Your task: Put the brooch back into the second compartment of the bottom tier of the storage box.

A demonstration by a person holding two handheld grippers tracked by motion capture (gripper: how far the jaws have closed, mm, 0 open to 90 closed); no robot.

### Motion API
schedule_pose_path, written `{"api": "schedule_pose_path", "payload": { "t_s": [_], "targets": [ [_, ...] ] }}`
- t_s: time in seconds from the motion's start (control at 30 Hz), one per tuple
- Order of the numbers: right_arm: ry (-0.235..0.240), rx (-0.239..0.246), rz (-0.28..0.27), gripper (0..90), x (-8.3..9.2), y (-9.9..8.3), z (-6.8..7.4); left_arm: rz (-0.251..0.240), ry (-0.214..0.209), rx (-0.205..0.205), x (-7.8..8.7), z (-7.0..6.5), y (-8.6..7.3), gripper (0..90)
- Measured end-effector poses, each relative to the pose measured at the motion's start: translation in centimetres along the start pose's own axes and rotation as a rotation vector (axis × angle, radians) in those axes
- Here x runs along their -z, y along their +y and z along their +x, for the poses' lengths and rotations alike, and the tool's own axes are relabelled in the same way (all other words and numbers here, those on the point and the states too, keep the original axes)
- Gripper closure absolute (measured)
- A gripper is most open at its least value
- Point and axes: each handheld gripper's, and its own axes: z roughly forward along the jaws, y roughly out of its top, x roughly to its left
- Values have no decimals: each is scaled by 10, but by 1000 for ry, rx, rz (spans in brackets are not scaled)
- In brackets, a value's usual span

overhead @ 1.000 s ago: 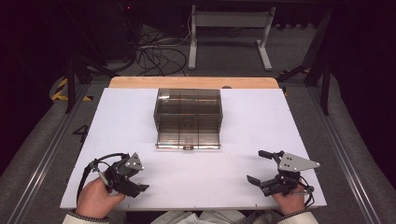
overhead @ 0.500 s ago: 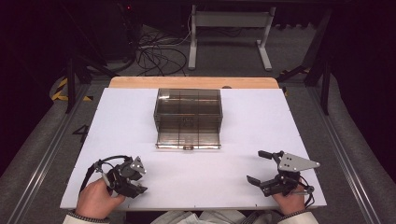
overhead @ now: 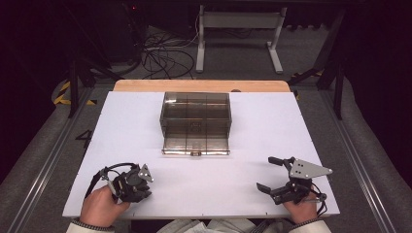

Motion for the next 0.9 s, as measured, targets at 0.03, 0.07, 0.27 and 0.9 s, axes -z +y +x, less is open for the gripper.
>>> {"api": "schedule_pose_path", "payload": {
  "t_s": [0.03, 0.07, 0.27, 0.9],
  "targets": [
    [0, 0, 0, 32, 0, 0, 0, 0, 0, 0, 0, 0, 0, 783],
    [1, 0, -1, 32, 0, 0, 0, 0, -1, -1, 0, 0, 0, 784],
    [1, 0, -1, 32, 0, 0, 0, 2, 1, 2, 0, 0, 0, 787],
    [2, -2, 3, 32, -1, 0, 0, -22, 14, -6, 6, -1, 1, 788]
  ]
}}
